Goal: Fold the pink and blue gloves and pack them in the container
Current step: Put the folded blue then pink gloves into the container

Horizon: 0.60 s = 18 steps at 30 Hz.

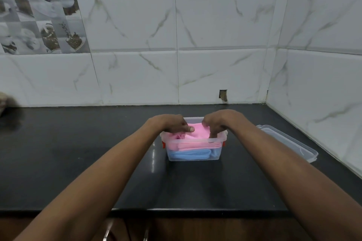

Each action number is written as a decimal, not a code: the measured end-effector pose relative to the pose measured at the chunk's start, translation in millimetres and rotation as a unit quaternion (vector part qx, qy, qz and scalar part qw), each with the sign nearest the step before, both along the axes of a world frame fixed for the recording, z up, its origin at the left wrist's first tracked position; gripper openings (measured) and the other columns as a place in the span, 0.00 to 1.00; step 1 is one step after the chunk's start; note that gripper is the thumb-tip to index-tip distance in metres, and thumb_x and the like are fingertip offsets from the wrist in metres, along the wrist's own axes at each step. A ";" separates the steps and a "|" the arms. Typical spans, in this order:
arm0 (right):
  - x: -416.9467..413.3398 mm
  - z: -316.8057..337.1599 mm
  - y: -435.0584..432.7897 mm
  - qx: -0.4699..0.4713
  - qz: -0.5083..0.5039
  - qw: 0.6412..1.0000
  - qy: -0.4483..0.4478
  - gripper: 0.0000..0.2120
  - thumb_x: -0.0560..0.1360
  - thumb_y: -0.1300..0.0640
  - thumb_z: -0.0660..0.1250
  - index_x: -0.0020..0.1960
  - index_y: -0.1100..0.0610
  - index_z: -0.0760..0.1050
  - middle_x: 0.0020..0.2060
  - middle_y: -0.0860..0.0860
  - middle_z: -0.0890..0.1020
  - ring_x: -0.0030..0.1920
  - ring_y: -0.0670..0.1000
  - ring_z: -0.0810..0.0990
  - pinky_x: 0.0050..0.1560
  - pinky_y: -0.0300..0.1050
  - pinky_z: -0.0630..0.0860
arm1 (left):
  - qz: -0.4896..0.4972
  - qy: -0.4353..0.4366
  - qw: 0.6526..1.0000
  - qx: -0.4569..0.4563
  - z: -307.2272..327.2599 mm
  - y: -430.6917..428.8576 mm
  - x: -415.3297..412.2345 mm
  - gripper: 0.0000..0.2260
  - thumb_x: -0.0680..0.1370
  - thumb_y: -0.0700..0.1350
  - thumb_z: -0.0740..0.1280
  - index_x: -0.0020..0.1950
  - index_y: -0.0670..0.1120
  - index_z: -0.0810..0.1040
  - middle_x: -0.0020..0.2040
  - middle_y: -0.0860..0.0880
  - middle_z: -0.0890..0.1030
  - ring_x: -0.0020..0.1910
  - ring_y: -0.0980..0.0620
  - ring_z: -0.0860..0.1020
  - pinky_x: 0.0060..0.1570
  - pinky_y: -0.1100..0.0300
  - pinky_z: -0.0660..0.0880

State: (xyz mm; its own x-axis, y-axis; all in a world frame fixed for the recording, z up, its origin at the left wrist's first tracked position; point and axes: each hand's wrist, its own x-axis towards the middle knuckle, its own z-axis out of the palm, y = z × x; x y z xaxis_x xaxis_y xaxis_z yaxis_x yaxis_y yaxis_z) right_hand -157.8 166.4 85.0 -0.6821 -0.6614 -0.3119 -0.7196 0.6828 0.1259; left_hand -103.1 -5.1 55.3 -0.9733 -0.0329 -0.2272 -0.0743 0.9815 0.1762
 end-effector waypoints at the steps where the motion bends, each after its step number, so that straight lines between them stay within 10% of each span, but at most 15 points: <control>1: 0.1 -2.1 -1.3 0.000 -0.004 1.000 0.003 0.20 0.74 0.57 0.71 0.64 0.60 0.74 0.55 0.53 0.80 0.47 0.51 0.77 0.42 0.41 0.72 | 0.000 -0.015 1.000 -0.004 2.7 0.1 -0.8 0.23 0.79 0.61 0.61 0.65 0.47 0.79 0.54 0.50 0.81 0.50 0.48 0.78 0.58 0.51 0.72; 15: 4.6 -2.6 -11.0 0.084 -0.030 0.995 0.033 0.19 0.74 0.62 0.68 0.64 0.59 0.74 0.50 0.52 0.79 0.45 0.50 0.78 0.49 0.45 0.77 | -0.023 -0.010 0.992 -0.120 -1.8 13.4 -6.4 0.26 0.76 0.48 0.69 0.74 0.54 0.67 0.67 0.47 0.67 0.60 0.45 0.73 0.58 0.56 0.71; 18: 9.6 -11.2 -14.8 0.083 -0.019 0.994 0.061 0.14 0.74 0.66 0.62 0.59 0.60 0.76 0.40 0.51 0.74 0.37 0.49 0.75 0.38 0.42 0.74 | -0.012 -0.007 0.994 -0.107 -3.9 16.3 -7.7 0.26 0.76 0.43 0.69 0.72 0.52 0.67 0.67 0.47 0.66 0.58 0.46 0.73 0.57 0.54 0.73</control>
State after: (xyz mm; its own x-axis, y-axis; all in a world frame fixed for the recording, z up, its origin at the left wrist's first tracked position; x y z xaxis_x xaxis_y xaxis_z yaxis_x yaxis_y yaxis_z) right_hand -148.2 151.6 73.8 -0.7451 -0.5805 -0.3283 -0.6662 0.6713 0.3248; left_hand -110.8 11.2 51.4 -0.9712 -0.0588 -0.2311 -0.0516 0.9980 -0.0369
